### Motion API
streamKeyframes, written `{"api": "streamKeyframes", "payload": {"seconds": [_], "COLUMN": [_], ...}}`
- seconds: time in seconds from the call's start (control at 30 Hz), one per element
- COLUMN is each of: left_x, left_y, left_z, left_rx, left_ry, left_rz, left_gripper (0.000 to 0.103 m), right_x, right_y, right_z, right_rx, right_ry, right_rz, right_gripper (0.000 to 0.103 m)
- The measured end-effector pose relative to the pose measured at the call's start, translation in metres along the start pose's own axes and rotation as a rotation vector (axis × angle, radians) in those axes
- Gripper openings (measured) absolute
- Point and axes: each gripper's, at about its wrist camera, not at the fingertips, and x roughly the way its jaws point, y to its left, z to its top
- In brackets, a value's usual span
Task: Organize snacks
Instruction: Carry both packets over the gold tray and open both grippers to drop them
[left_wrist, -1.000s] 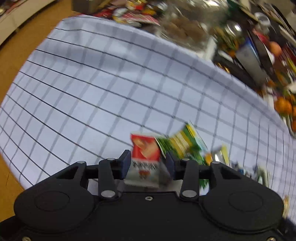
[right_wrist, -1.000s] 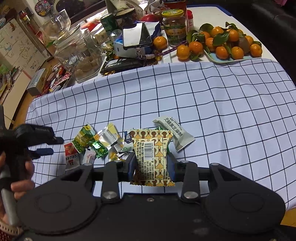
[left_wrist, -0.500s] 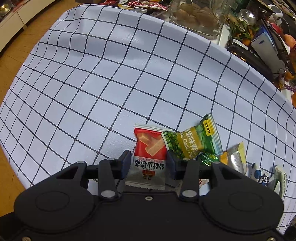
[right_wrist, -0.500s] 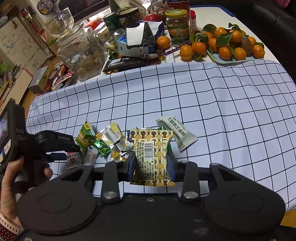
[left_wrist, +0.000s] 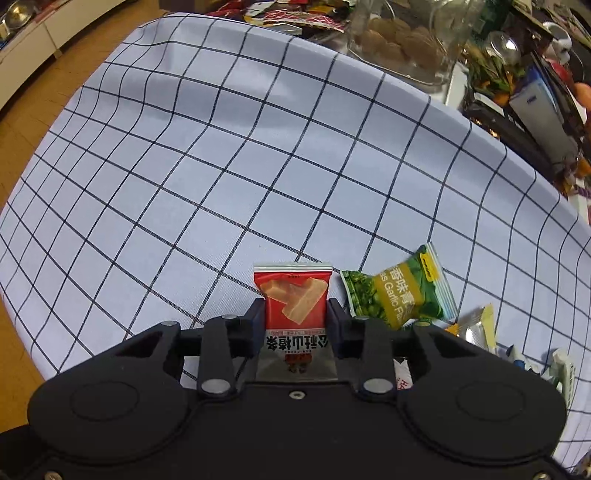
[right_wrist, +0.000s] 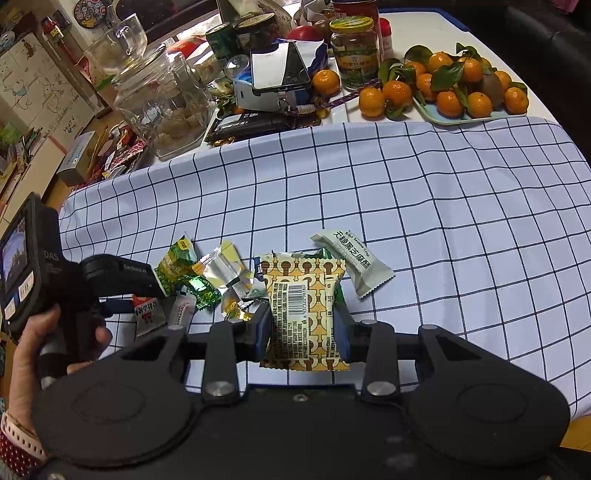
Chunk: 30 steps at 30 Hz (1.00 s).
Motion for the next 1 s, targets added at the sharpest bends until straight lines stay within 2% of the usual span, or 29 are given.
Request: {"api": "streamKeyframes", "payload": {"seconds": [0.1, 0.27, 0.4, 0.5, 0.63, 0.77, 1.0], "left_x": [-0.006, -0.04, -0.076, -0.101, -0.114, -0.122, -0.131], "left_y": [0.0, 0.0, 0.006, 0.015, 0.027, 0.036, 0.049], "left_z": [-0.002, -0.009, -0.028, -0.047, -0.072, -0.097, -0.136], "left_rx": [0.01, 0.068, 0.139, 0.146, 0.141, 0.138, 0.191], "left_ry": [0.002, -0.058, -0.107, -0.137, -0.115, -0.087, -0.035], "left_rz": [-0.024, -0.063, -0.073, -0.101, -0.135, -0.16, -0.152], "left_gripper": [0.042, 0.042, 0.042, 0.042, 0.042, 0.042, 0.042], "right_x": [0.0, -0.004, -0.012, -0.02, -0.032, -0.043, -0.054], "right_y": [0.0, -0.004, -0.003, -0.003, -0.004, -0.013, -0.01], "right_z": [-0.001, 0.001, -0.001, -0.007, -0.018, -0.032, -0.07], "right_rx": [-0.008, -0.01, -0.027, -0.056, -0.077, -0.031, 0.002], "right_ry": [-0.002, -0.029, -0.074, -0.12, -0.168, -0.2, -0.165], "right_rz": [-0.007, -0.019, -0.014, -0.004, 0.006, 0.027, 0.019], "right_gripper": [0.038, 0.039, 0.039, 0.038, 0.037, 0.037, 0.037]}}
